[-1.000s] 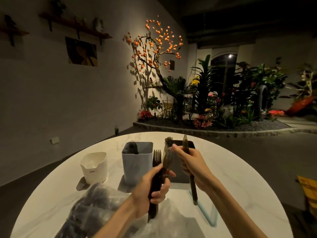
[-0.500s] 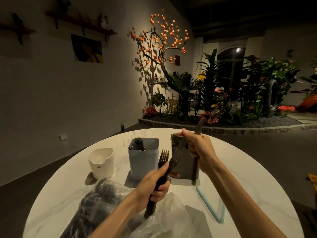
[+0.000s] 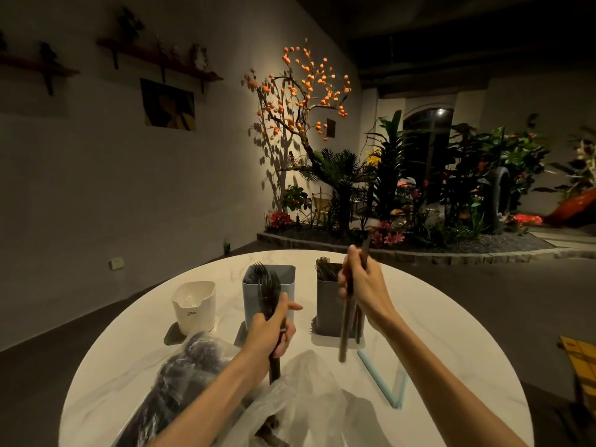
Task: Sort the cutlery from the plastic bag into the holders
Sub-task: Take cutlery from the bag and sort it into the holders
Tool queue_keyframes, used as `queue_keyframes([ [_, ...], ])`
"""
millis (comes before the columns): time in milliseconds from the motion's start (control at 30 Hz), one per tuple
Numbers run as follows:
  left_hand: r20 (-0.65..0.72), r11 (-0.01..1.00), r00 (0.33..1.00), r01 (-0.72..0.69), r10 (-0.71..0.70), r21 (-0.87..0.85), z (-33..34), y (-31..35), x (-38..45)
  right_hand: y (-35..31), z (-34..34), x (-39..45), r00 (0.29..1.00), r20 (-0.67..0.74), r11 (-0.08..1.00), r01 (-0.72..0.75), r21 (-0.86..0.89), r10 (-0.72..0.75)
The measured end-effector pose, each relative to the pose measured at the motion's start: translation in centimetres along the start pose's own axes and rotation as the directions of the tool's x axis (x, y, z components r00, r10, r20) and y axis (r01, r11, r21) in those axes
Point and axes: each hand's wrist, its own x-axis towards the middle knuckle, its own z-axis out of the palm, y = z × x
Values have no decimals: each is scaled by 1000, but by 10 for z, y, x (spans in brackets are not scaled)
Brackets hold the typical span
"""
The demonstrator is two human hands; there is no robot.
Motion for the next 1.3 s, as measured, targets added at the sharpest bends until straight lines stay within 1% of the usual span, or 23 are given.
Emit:
queue_keyframes([
  [67, -24, 1000, 1000, 2, -2, 3, 5, 4, 0, 11, 3, -7, 996, 55, 997, -76, -4, 76],
  [133, -63, 1000, 998, 2, -2, 4, 10, 4, 1, 24, 5, -9, 986, 77, 989, -151, -2, 151],
  [233, -102, 995, 993, -49, 57, 83, 14, -4, 7, 47, 9, -12, 971, 43, 972, -234, 5, 234],
  [333, -46, 990, 996, -76, 82, 118, 14, -16, 13, 73, 15, -21, 959, -6, 958, -283, -42, 283],
  [400, -57, 984, 997, -39, 49, 176, 14, -32, 15, 95, 19, -33, 950, -19, 949, -311, -43, 310],
  [500, -114, 972, 992, 72, -47, 223, 14, -67, 12, 119, 23, -49, 929, 33, 929, -369, -2, 369],
  [567, -138, 968, 983, 144, -117, 206, 16, -81, 12, 121, 23, -46, 932, 66, 933, -359, 17, 357],
  [633, -130, 969, 980, 173, -151, 175, 15, -73, 19, 105, 24, -34, 950, 80, 952, -306, 25, 303],
  [700, -82, 981, 989, 136, -126, 135, 16, -53, 30, 75, 22, -14, 974, 66, 973, -220, 65, 216],
  [833, -22, 995, 1000, 10, -8, 104, 22, 0, 58, 6, 12, 43, 999, 44, 988, -30, 153, 24],
  [900, 1, 996, 1000, 3, -3, 91, 24, 22, 70, -16, 10, 70, 999, 18, 989, 46, 144, -49],
  [1000, 40, 994, 999, 28, -32, 105, 24, 40, 85, -22, 12, 101, 998, -22, 997, 55, 54, -53],
  [1133, 61, 986, 991, 109, -117, 125, 24, 42, 94, 5, 16, 123, 1000, 15, 997, 3, -72, -2],
  [1200, 87, 982, 984, 144, -156, 125, 21, 38, 96, 22, 15, 127, 999, 47, 996, -20, -86, 24],
  [1300, 107, 978, 979, 156, -172, 141, 15, 33, 98, 40, 14, 132, 992, 102, 995, -70, -67, 76],
])
